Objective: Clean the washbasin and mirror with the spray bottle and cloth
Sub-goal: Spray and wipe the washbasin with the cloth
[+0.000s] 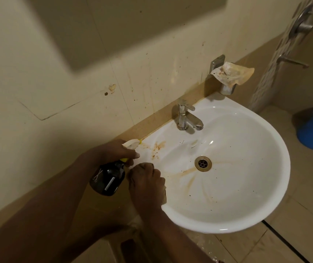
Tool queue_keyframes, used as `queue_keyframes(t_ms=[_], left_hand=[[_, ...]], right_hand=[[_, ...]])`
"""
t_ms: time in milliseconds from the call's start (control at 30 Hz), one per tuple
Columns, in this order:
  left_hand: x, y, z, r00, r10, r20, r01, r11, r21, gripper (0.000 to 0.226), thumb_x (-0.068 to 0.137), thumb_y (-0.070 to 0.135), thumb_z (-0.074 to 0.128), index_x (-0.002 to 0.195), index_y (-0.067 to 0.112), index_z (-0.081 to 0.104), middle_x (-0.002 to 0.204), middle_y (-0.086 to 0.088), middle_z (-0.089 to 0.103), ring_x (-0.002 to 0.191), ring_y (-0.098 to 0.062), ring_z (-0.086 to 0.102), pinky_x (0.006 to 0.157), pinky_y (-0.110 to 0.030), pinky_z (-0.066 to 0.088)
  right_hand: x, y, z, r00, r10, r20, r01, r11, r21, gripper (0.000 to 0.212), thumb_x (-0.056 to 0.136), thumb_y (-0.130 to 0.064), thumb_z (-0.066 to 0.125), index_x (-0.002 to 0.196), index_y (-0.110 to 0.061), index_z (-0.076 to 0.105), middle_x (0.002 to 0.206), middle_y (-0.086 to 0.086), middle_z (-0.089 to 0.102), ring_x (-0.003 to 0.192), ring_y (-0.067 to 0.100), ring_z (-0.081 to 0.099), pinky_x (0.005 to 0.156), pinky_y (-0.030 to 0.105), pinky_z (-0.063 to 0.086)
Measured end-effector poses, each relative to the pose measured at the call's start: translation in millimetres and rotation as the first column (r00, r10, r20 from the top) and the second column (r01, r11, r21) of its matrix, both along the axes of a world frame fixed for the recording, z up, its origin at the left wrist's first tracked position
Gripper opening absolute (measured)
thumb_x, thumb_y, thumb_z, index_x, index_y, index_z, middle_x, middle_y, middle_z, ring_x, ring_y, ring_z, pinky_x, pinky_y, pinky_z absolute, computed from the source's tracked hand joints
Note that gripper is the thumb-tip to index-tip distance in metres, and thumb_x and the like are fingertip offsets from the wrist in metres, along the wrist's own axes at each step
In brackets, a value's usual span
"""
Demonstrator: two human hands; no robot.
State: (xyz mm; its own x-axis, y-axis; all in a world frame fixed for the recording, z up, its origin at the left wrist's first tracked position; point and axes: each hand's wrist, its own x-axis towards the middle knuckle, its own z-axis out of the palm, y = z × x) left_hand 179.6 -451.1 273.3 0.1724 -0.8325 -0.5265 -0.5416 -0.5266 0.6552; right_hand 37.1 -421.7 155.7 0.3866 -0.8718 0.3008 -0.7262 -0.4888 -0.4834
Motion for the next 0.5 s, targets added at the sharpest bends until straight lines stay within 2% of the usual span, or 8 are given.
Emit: queue_keyframes(t_ms=[67,167,200,267,300,400,433,500], left_hand=[[-1.0,-3.3,-1.3,0.999,0.026,-0.018,-0.027,1.0,-0.017,0.041,0.062,0.046,0.074,0.075,0.008,0.071,0.081,-0.016,0.074,0.075,-0.029,0.068,0.082,-0.045,0.054],[-3.3,-5.5,0.2,0.998,0.058,-0.009,-0.058,0.996,-0.068,0.042,0.062,0.045,0.071,0.082,0.008,0.071,0.083,-0.016,0.073,0.072,-0.023,0.066,0.074,-0.035,0.05],[-3.6,-5.2,1.7,0.999,0.046,-0.008,-0.047,0.996,-0.079,0.047,0.061,0.047,0.071,0.081,0.004,0.07,0.079,-0.013,0.072,0.07,-0.02,0.065,0.074,-0.034,0.049],[-3.9,-2.2,4.9,1.0,0.005,0.017,-0.003,0.996,-0.086,0.049,0.063,0.045,0.069,0.076,-0.002,0.069,0.07,-0.009,0.071,0.065,-0.014,0.065,0.073,-0.031,0.047],[-2.8,-0.7,5.5,0.999,-0.005,0.039,0.008,0.996,-0.085,0.046,0.065,0.044,0.067,0.072,-0.002,0.069,0.069,-0.007,0.071,0.064,-0.012,0.064,0.071,-0.029,0.047],[4.0,6.2,7.0,0.996,0.01,0.084,-0.006,0.999,-0.049,0.04,0.066,0.046,0.066,0.062,0.005,0.07,0.067,-0.004,0.071,0.063,-0.016,0.062,0.07,-0.03,0.048],[6.3,7.7,5.9,0.996,0.016,0.083,-0.014,0.999,-0.034,0.037,0.066,0.045,0.067,0.058,0.01,0.07,0.065,-0.003,0.07,0.063,-0.017,0.062,0.069,-0.031,0.048],[7.8,8.3,2.3,0.997,0.027,0.076,-0.027,1.0,-0.007,0.031,0.064,0.044,0.069,0.053,0.015,0.068,0.062,-0.003,0.07,0.061,-0.017,0.062,0.067,-0.031,0.048]], right_hand=[[0.1,-1.2,-0.2,0.999,0.033,0.009,-0.033,0.999,-0.003,0.008,0.084,-0.026,0.061,0.09,-0.027,0.067,0.099,0.0,0.061,0.082,0.025,0.058,0.06,0.037,0.047],[21.6,-28.8,11.9,0.999,-0.011,0.051,0.004,0.992,0.129,0.018,0.09,-0.033,0.05,0.1,-0.023,0.061,0.104,0.003,0.058,0.089,0.027,0.055,0.07,0.039,0.044],[30.4,-43.4,14.7,0.998,-0.04,0.046,0.032,0.986,0.163,0.016,0.086,-0.031,0.058,0.097,-0.02,0.06,0.101,0.005,0.057,0.089,0.028,0.055,0.07,0.04,0.043],[43.3,-63.8,20.1,0.997,-0.072,0.008,0.069,0.979,0.19,0.029,0.067,-0.025,0.077,0.09,-0.021,0.059,0.1,0.007,0.056,0.089,0.029,0.054,0.069,0.043,0.044],[43.4,-66.1,20.1,0.997,-0.077,0.004,0.075,0.98,0.184,0.032,0.062,-0.024,0.08,0.087,-0.023,0.059,0.098,0.005,0.056,0.087,0.027,0.053,0.067,0.041,0.043],[23.9,-35.9,11.1,0.996,-0.058,0.068,0.049,0.991,0.127,0.006,0.083,-0.032,0.063,0.087,-0.028,0.061,0.095,-0.002,0.056,0.081,0.019,0.052,0.064,0.032,0.034],[14.7,-21.2,8.0,0.997,-0.029,0.074,0.02,0.993,0.119,0.008,0.088,-0.033,0.054,0.089,-0.028,0.061,0.096,-0.003,0.055,0.081,0.019,0.052,0.064,0.032,0.034],[1.0,0.0,3.6,0.999,0.025,0.031,-0.028,0.996,0.084,0.014,0.09,-0.03,0.05,0.085,-0.026,0.062,0.092,-0.002,0.054,0.078,0.022,0.053,0.061,0.034,0.04]])
